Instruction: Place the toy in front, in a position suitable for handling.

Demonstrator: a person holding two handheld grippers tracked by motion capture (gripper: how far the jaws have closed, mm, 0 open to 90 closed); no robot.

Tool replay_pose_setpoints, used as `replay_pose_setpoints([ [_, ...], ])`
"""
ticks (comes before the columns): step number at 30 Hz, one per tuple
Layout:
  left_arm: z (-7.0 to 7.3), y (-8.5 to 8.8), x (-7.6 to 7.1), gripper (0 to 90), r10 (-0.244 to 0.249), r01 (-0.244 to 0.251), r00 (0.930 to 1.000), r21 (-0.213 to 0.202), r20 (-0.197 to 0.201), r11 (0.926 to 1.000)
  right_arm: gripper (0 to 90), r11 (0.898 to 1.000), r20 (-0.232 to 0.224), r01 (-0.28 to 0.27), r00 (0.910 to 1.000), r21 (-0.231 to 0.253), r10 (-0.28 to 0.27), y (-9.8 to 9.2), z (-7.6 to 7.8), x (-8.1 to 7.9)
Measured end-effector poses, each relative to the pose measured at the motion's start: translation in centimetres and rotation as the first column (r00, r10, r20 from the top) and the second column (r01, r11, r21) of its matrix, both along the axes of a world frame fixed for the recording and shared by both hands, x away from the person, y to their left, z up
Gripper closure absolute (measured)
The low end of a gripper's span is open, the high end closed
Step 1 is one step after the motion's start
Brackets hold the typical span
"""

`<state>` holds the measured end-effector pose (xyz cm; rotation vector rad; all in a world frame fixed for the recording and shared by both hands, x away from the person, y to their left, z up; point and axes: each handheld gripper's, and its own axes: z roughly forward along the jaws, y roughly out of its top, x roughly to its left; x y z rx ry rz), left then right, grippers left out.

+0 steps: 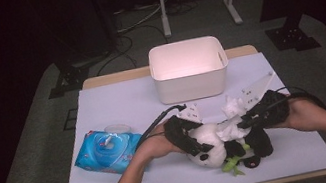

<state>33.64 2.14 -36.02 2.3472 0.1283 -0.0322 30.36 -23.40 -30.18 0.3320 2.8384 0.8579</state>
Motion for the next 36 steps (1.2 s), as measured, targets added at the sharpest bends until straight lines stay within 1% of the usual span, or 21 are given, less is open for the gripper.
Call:
replay_pose_setpoints([
  [6, 0.0, 0.1, 0.5, 23.4, 0.008, -0.008, 0.9998, -0.001, -0.019, 1.0000, 83.0, 1.000, -0.007, 0.024, 0.9997, 0.009, -0.024, -1.8, 0.0, -0.9],
  [14, 0.0, 0.2, 1.0, 23.5, 0.023, -0.023, 0.9988, -0.002, -0.042, 0.9997, 83.0, 0.998, -0.026, 0.049, 0.9985, 0.035, -0.048, -3.8, -0.6, -2.0],
  [16, 0.0, 0.2, 1.1, 23.5, 0.022, -0.022, 0.9990, -0.004, -0.039, 0.9997, 83.0, 0.998, -0.036, 0.052, 0.9980, 0.038, -0.051, -4.3, -0.8, -2.1],
  [18, 0.0, 0.3, 1.1, 23.4, 0.016, -0.016, 0.9995, -0.012, -0.026, 0.9998, 83.0, 0.998, -0.048, 0.060, 0.9971, 0.035, -0.059, -4.8, -1.0, -2.2],
  [21, -0.1, 0.4, 1.2, 23.5, 0.013, -0.013, 0.9996, -0.019, -0.024, 0.9997, 82.7, 0.997, -0.052, 0.074, 0.9960, 0.026, -0.073, -5.5, -1.2, -2.3],
  [24, 0.0, 0.3, 1.0, 23.9, 0.006, -0.006, 0.9999, -0.020, -0.012, 0.9998, 82.7, 0.995, -0.055, 0.086, 0.9950, 0.048, -0.084, -6.1, -1.4, -2.2],
  [26, 0.1, 0.3, 0.8, 24.7, 0.004, -0.004, 1.0000, -0.018, -0.003, 0.9998, 82.7, 0.994, -0.054, 0.089, 0.9949, 0.057, -0.086, -6.1, -1.3, -2.0],
  [28, 0.2, 0.2, 0.7, 25.7, -0.003, 0.003, 0.9999, -0.008, 0.015, 1.0000, 82.7, 0.994, -0.044, 0.087, 0.9954, 0.058, -0.085, -5.9, -1.2, -1.7],
  [30, 0.3, 0.1, 0.6, 25.9, 0.000, 0.000, 0.9998, -0.006, 0.018, 1.0000, 82.7, 0.995, -0.037, 0.085, 0.9958, 0.059, -0.083, -5.5, -1.0, -1.3],
  [36, 0.5, 0.2, 0.3, 26.7, -0.012, 0.013, 0.9993, -0.001, 0.035, 0.9999, 82.7, 0.995, -0.029, 0.071, 0.9971, 0.066, -0.070, -4.3, -0.2, -0.3],
])
